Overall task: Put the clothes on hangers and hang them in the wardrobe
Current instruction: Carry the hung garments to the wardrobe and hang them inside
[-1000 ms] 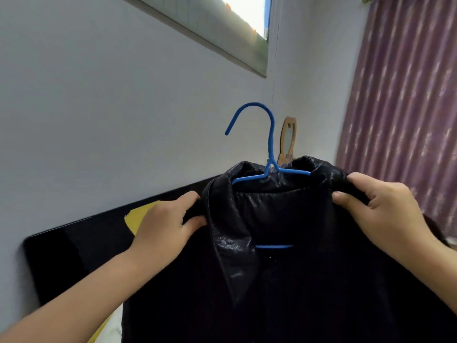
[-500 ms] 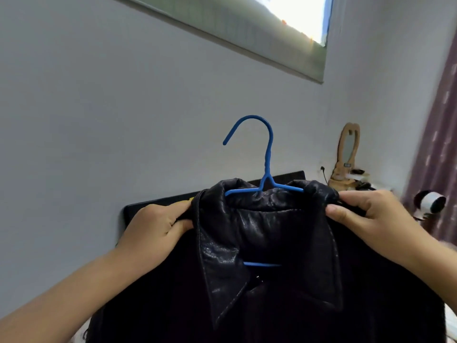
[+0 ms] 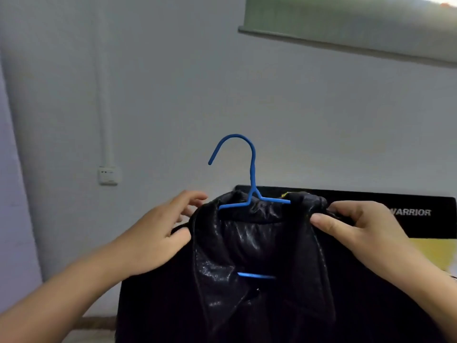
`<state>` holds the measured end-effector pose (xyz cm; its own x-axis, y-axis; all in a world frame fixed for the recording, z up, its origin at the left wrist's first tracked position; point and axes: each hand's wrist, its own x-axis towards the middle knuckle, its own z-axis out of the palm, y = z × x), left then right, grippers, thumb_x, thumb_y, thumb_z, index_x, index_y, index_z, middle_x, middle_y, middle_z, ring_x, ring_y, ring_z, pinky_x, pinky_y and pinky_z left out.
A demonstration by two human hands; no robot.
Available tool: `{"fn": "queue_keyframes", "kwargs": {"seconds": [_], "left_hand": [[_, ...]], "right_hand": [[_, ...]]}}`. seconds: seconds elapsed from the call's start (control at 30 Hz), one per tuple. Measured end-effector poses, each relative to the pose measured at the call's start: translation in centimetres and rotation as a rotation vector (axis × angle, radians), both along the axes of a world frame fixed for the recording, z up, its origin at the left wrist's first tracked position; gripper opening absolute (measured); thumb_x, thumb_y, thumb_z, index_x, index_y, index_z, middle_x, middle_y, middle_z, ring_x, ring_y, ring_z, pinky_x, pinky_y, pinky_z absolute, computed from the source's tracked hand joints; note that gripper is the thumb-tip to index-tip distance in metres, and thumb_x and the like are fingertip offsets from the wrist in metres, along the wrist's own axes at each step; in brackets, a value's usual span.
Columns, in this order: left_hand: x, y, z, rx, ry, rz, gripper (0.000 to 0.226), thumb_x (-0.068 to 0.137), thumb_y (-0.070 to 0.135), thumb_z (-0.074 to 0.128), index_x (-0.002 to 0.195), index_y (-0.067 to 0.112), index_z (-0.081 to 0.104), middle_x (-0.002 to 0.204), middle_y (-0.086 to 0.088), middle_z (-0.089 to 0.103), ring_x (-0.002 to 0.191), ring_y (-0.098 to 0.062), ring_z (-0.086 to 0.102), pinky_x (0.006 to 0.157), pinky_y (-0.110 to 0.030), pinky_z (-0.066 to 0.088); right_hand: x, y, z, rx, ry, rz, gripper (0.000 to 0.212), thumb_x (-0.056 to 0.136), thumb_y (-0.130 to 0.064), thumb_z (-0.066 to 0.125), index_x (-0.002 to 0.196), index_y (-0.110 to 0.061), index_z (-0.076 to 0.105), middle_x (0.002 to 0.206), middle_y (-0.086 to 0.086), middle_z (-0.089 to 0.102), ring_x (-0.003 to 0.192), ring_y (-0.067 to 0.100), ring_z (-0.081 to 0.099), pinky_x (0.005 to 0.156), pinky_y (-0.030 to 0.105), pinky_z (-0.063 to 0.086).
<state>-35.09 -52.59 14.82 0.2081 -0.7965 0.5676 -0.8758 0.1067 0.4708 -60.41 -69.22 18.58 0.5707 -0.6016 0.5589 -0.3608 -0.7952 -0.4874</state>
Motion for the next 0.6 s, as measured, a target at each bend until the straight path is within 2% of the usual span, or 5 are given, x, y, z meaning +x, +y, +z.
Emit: {"fn": "queue_keyframes", "kwargs": {"seconds": [0.17, 0.27, 0.37, 0.53, 0.6], "left_hand": [[-0.7, 6.5, -0.2, -0.052, -0.143, 0.130, 0.044, 0.082, 0.055, 0.032, 0.122, 0.043, 0.048, 0.113, 0.034, 0.046, 0.109, 0.013, 0.044, 0.088, -0.002, 0.032], [0.2, 10.9, -0.5, -0.125, -0.131, 0.272, 0.037, 0.077, 0.063, 0.036, 0.091, 0.038, 0.058, 0.092, 0.021, 0.052, 0.090, 0.001, 0.051, 0.072, -0.007, 0.036], [2.0, 16.1, -0.5, -0.190, -0.136, 0.399, 0.021, 0.081, 0.050, 0.039, 0.063, 0.039, 0.044, 0.073, 0.011, 0.051, 0.077, -0.008, 0.050, 0.063, -0.011, 0.036], [4.9, 25.3, -0.7, -0.225, -0.156, 0.564, 0.022, 0.082, 0.032, 0.041, 0.064, 0.022, 0.047, 0.065, 0.007, 0.048, 0.069, -0.016, 0.047, 0.059, -0.018, 0.035], [6.4, 28.6, -0.8, -0.242, -0.150, 0.610, 0.023, 0.083, 0.030, 0.042, 0.063, 0.021, 0.047, 0.065, 0.007, 0.047, 0.074, -0.016, 0.046, 0.058, -0.017, 0.033]], "right_hand": [[3.7, 6.0, -0.3, 0.007, 0.019, 0.153, 0.064, 0.050, -0.073, 0.043, 0.057, -0.011, 0.058, 0.042, -0.003, 0.041, 0.039, 0.008, 0.035, 0.049, 0.025, 0.028], [6.5, 10.1, -0.4, 0.019, 0.027, 0.243, 0.056, 0.054, -0.070, 0.048, 0.054, -0.015, 0.055, 0.040, -0.006, 0.042, 0.039, 0.007, 0.039, 0.047, 0.023, 0.027], [9.5, 14.5, -0.7, 0.041, 0.066, 0.351, 0.035, 0.072, -0.053, 0.062, 0.050, -0.026, 0.056, 0.041, -0.008, 0.050, 0.039, 0.005, 0.045, 0.042, 0.018, 0.030], [14.3, 21.6, -0.5, 0.076, 0.174, 0.542, 0.050, 0.059, -0.067, 0.054, 0.068, -0.018, 0.059, 0.055, 0.005, 0.056, 0.048, 0.006, 0.049, 0.052, 0.026, 0.039], [16.3, 23.5, -0.5, 0.077, 0.266, 0.611, 0.028, 0.072, -0.051, 0.064, 0.070, -0.023, 0.063, 0.063, 0.002, 0.062, 0.055, 0.004, 0.054, 0.059, 0.023, 0.044]]}}
